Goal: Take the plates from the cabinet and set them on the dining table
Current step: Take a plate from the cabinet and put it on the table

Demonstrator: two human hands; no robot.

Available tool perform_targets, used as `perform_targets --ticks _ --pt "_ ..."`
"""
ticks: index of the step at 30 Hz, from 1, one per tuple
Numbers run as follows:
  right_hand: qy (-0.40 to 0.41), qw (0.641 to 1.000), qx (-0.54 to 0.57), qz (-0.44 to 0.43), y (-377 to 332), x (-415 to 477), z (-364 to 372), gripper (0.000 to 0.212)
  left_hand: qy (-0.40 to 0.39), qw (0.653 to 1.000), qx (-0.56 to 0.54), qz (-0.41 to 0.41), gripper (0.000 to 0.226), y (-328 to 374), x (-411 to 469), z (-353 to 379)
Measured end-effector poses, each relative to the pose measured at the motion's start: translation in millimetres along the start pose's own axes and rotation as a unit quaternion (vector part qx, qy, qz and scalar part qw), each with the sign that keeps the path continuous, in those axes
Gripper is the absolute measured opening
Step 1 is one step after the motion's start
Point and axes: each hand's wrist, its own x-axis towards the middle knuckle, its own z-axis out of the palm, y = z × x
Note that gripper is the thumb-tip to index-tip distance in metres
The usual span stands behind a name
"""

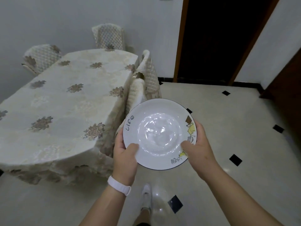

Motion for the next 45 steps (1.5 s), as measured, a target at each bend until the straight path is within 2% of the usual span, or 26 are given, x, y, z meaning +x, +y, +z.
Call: perform_targets --ticks 9,16,27,38,41,45 --pt "0.071 0.997 -0.025 0.001 -24.6 137.6 35.5 0.069 -0.067 0.997 -0.02 -0.04 0.063 -3.3 168.7 28.8" --pt "0.115 0.993 -0.027 -0.001 -32.4 209.5 46.8 0.068 -0.126 0.991 -0.024 -0.037 0.064 -1.2 252.9 55.7" --pt "0.132 0.99 -0.028 0.03 -14.9 322.4 2.1 0.071 -0.125 0.99 0.011 -0.066 0.063 -51.4 346.0 128.5" --pt "0.095 0.995 0.008 0.036 -8.2 510.2 -88.0 0.071 -0.075 0.994 0.033 -0.077 0.062 -99.5 467.1 268.9" --pt "0.08 0.996 0.003 0.028 -11.7 557.5 -114.9 0.07 -0.079 0.995 0.023 -0.059 0.062 -103.6 495.6 309.3" --pt "0.045 0.999 0.018 0.023 -17.5 612.0 -129.8 0.069 -0.04 0.998 0.032 -0.04 0.061 -111.2 524.9 337.7"
